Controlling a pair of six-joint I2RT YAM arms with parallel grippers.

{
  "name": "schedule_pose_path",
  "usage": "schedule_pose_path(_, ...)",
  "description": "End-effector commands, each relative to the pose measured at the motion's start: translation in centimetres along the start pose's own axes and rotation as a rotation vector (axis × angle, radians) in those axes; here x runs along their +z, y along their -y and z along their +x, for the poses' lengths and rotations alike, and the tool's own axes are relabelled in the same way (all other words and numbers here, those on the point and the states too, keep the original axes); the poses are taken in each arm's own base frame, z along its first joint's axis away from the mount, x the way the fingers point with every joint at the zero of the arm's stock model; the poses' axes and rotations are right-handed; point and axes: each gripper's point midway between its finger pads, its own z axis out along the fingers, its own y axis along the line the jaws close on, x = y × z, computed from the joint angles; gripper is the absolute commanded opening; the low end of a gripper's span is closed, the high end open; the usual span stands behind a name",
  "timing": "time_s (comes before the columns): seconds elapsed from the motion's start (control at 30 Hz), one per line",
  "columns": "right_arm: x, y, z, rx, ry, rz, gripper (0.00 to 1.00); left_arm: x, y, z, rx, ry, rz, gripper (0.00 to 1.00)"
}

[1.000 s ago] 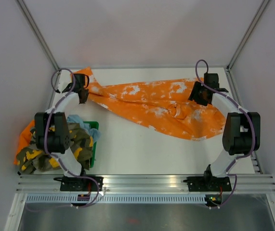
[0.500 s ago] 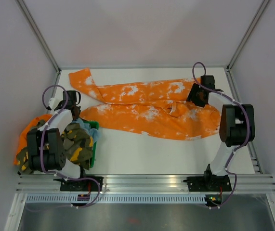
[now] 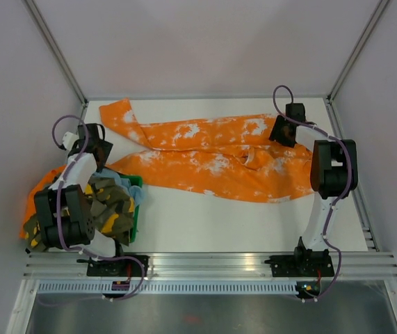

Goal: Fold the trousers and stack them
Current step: Flatten the trousers out

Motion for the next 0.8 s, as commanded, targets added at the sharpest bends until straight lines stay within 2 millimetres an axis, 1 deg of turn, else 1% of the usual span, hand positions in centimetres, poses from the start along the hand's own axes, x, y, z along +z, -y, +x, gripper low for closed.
schedule_pose_path(0.0,0.1,1.7,0.2,-0.032,0.021,0.075,0.62,-1.9,4.3,-4.0,0.125,0.048,0.107,0.75)
schedule_pose_path(0.03,0.1,2.0,0.4,-0.033,0.024,0.085,0.62,-2.4,5.3,-4.8,0.134,0.062,0.130,0.88)
schedule_pose_path(0.07,0.1,2.3,0.8,-0.036,0.021,0.098,0.62,-2.6,6.2,-5.2,0.142,0.062,0.149,0.93)
schedule_pose_path(0.1,0.1,2.6,0.8,-0.036,0.022,0.111,0.62,-3.6,8.3,-6.7,0.144,0.089,0.197,0.96)
schedule_pose_path(0.13,0.4,2.7,1.0,-0.034,0.014,0.119,0.62,-4.0,9.7,-7.1,0.144,0.087,0.242,1.00)
schedule_pose_path(0.17,0.6,2.7,0.8,-0.030,0.015,0.124,0.62,-3.4,10.6,-6.9,0.161,0.076,0.260,1.00)
schedule_pose_path(0.2,0.8,2.9,0.8,-0.022,0.012,0.138,0.62,-3.8,12.5,-7.8,0.155,0.085,0.302,1.00)
schedule_pose_path(0.23,1.4,3.2,1.3,-0.018,0.000,0.151,0.62,-3.6,13.6,-7.3,0.162,0.051,0.329,1.00)
schedule_pose_path(0.27,1.5,2.9,0.4,-0.005,0.015,0.150,0.62,-2.1,14.9,-6.9,0.148,0.021,0.325,1.00)
schedule_pose_path(0.3,1.7,2.9,0.4,-0.001,0.014,0.157,0.62,-1.3,15.5,-6.0,0.151,-0.011,0.324,1.00)
schedule_pose_path(0.33,2.1,3.1,0.5,-0.001,0.008,0.168,0.62,-0.7,16.3,-4.7,0.162,-0.051,0.337,1.00)
schedule_pose_path(0.37,2.2,2.9,-0.2,0.012,0.021,0.166,0.62,-0.4,17.3,-4.2,0.159,-0.065,0.341,1.00)
schedule_pose_path(0.4,2.3,2.9,-0.5,0.017,0.025,0.163,0.62,1.7,17.2,-2.4,0.179,-0.100,0.316,1.00)
schedule_pose_path(0.43,2.4,2.6,-0.7,0.020,0.023,0.147,0.62,2.2,17.8,-1.2,0.201,-0.111,0.314,1.00)
schedule_pose_path(0.47,2.4,2.5,-0.7,0.023,0.021,0.138,0.62,2.4,18.8,-1.1,0.218,-0.104,0.327,1.00)
schedule_pose_path(0.5,2.3,2.4,-0.9,0.023,0.021,0.132,0.62,3.9,18.9,1.0,0.258,-0.130,0.310,1.00)
schedule_pose_path(0.53,2.2,2.3,-0.9,0.022,0.021,0.126,0.62,4.5,19.0,1.4,0.302,-0.112,0.286,1.00)
schedule_pose_path(0.57,2.1,2.3,-0.8,0.017,0.019,0.123,0.62,4.3,19.9,1.0,0.331,-0.099,0.271,1.00)
schedule_pose_path(0.6,1.9,2.1,-1.1,0.019,0.029,0.114,0.62,5.9,19.6,3.0,0.384,-0.115,0.228,1.00)
schedule_pose_path(0.63,1.9,2.0,-0.6,0.018,0.016,0.101,0.62,5.8,21.1,1.5,0.411,-0.061,0.227,1.00)
schedule_pose_path(0.67,1.8,1.8,-0.6,0.019,0.020,0.087,0.62,6.4,20.3,1.7,0.442,-0.071,0.181,1.00)
schedule_pose_path(0.7,1.6,1.6,-0.6,0.022,0.018,0.074,0.62,7.2,20.3,4.1,0.497,-0.079,0.152,1.00)
schedule_pose_path(0.73,1.6,1.6,0.0,0.022,0.006,0.067,0.62,7.0,21.2,3.7,0.517,-0.059,0.163,1.00)
schedule_pose_path(0.77,1.4,1.3,0.3,0.022,-0.004,0.048,0.62,7.2,21.0,4.1,0.535,-0.061,0.147,1.00)
